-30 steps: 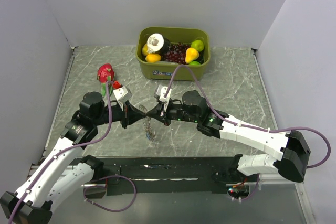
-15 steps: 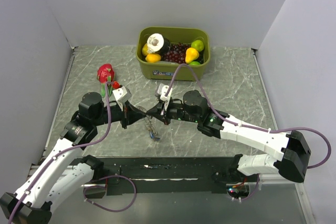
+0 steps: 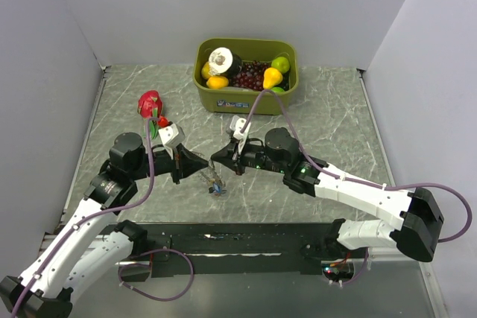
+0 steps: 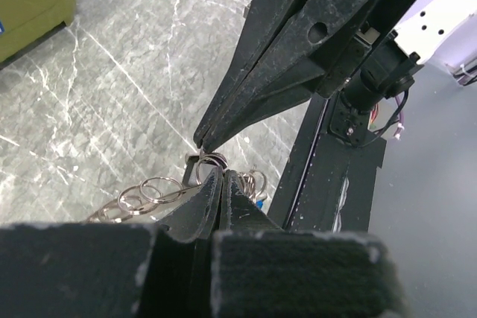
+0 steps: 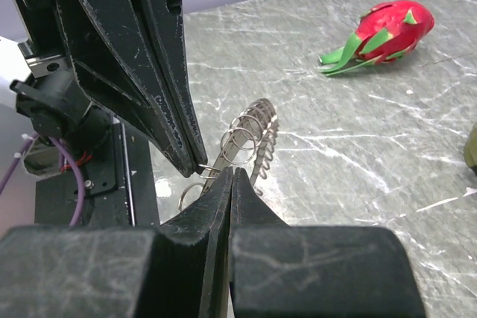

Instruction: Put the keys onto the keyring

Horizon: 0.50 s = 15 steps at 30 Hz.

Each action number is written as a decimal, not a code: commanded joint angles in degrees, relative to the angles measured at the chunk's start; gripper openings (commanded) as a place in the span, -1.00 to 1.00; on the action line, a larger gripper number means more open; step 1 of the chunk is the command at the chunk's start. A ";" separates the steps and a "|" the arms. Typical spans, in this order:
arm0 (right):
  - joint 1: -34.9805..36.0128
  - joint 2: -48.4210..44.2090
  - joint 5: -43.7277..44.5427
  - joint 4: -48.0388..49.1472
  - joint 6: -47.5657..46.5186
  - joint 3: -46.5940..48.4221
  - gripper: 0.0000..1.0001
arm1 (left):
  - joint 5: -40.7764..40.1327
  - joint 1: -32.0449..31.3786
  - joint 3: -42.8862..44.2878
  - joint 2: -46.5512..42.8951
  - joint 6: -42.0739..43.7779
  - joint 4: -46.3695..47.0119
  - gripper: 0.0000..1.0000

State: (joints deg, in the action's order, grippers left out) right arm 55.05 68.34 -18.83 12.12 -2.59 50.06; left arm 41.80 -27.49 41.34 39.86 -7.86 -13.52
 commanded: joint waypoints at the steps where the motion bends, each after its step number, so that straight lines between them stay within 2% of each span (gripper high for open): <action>1: -1.70 -0.31 0.29 3.52 0.04 -0.76 -1.00 | 5.75 -0.99 -0.12 -2.06 -2.77 7.10 -0.98; 9: -2.58 -2.24 -2.79 5.55 0.66 -2.78 -0.92 | 5.40 -1.08 -0.03 -1.54 -3.66 7.98 -0.98; 10: -2.84 -2.33 -2.97 5.46 0.57 -2.87 -0.66 | 5.31 -1.08 0.14 -1.36 -3.57 7.98 -0.98; 12: -3.10 -3.47 -2.88 5.81 0.66 -3.57 -0.30 | 5.22 -1.17 0.32 -1.27 -3.31 7.63 -0.98; 13: -3.63 -4.08 -2.71 6.07 0.83 -3.92 0.03 | 5.05 -1.17 0.58 -1.27 -3.13 7.19 -0.98; 15: -4.51 -6.28 -2.96 7.65 1.45 -5.67 0.40 | 4.87 -1.17 0.76 -1.27 -2.69 6.84 -0.98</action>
State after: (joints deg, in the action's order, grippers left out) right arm 52.21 66.59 -22.06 15.46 -1.30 46.57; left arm 43.90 -28.25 40.10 39.46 -10.22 -10.72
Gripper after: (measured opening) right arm 0.531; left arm 0.013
